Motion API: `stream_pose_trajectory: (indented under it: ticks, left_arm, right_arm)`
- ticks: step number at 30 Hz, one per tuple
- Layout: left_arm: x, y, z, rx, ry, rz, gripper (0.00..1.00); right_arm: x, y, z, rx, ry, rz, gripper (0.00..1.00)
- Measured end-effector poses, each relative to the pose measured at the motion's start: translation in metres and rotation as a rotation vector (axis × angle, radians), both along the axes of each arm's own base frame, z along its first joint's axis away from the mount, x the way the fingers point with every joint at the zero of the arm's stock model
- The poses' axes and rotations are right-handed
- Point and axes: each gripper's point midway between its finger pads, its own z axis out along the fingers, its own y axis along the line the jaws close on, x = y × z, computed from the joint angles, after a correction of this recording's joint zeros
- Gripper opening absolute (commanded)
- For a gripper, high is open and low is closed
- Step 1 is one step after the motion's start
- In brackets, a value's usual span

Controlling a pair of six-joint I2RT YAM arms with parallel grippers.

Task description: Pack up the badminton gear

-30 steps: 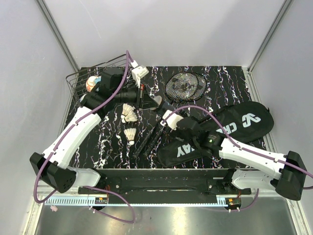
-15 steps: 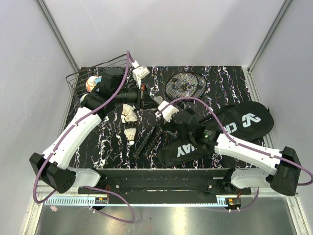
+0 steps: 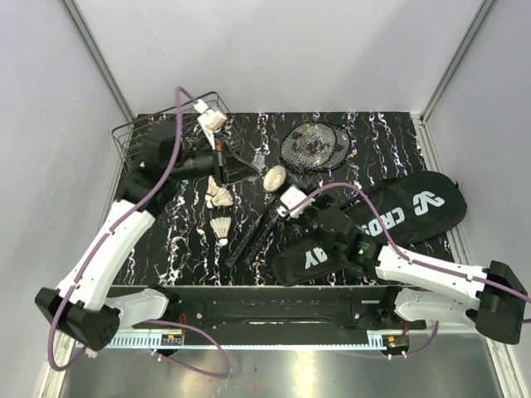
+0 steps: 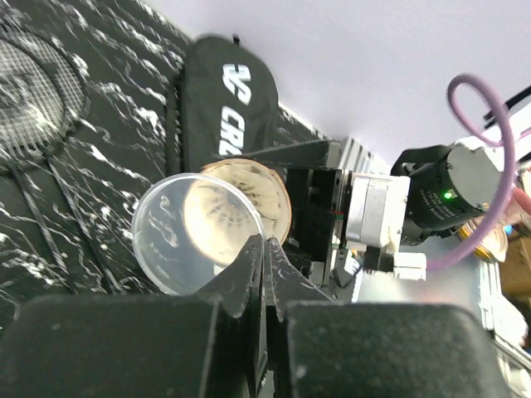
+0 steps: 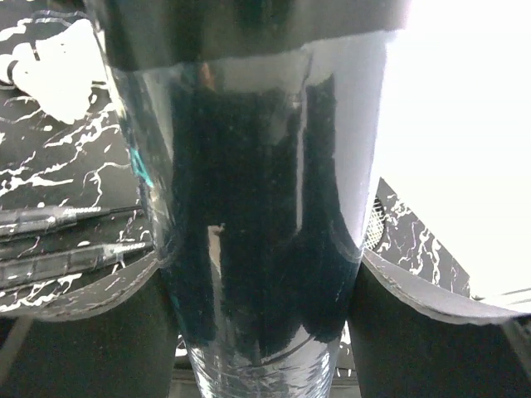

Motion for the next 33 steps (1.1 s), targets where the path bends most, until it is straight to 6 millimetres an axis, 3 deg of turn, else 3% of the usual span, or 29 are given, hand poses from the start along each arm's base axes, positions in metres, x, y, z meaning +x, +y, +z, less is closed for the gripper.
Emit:
stream_pose_trajectory:
  ticks: [6,9,11,14,16,18,20,22,24,27,33]
  left_arm:
    - [0.0,0.026,0.043,-0.089,-0.155,0.101,0.0]
    - [0.019,0.04,0.043,-0.059,-0.178,0.251,0.0]
    - [0.041,0.056,0.03,-0.009,-0.142,0.399,0.0]
    - [0.074,0.089,-0.014,0.073,-0.023,0.625,0.0]
    - [0.082,0.113,-0.07,0.145,0.111,0.739,0.0]
    - [0.078,0.133,-0.13,0.225,0.247,0.83,0.0]
    - [0.057,0.154,-0.191,0.32,0.389,0.911,0.0]
    - [0.036,0.169,-0.227,0.382,0.476,0.973,0.0]
    - [0.024,0.182,-0.247,0.415,0.522,1.039,0.0]
    - [0.02,0.198,-0.261,0.442,0.545,1.136,0.0]
    - [0.023,0.226,-0.297,0.58,0.616,1.292,0.14]
  right_arm:
    - [0.007,-0.007,0.002,0.028,-0.084,-0.046,0.45]
    - [0.022,-0.001,-0.007,0.003,-0.105,-0.067,0.46]
    - [0.039,-0.001,-0.009,0.004,-0.115,-0.103,0.46]
    - [0.059,-0.002,-0.007,0.013,-0.139,-0.142,0.45]
    - [0.067,0.005,0.0,0.023,-0.169,-0.138,0.44]
    - [0.068,0.016,0.009,0.039,-0.198,-0.093,0.45]
    - [0.066,0.025,0.018,0.061,-0.223,-0.044,0.46]
    - [0.06,0.032,0.024,0.079,-0.237,0.016,0.46]
    - [0.053,0.035,0.024,0.086,-0.242,0.065,0.47]
    - [0.044,0.036,0.018,0.088,-0.239,0.114,0.47]
    - [0.032,0.04,0.013,0.097,-0.248,0.2,0.47]
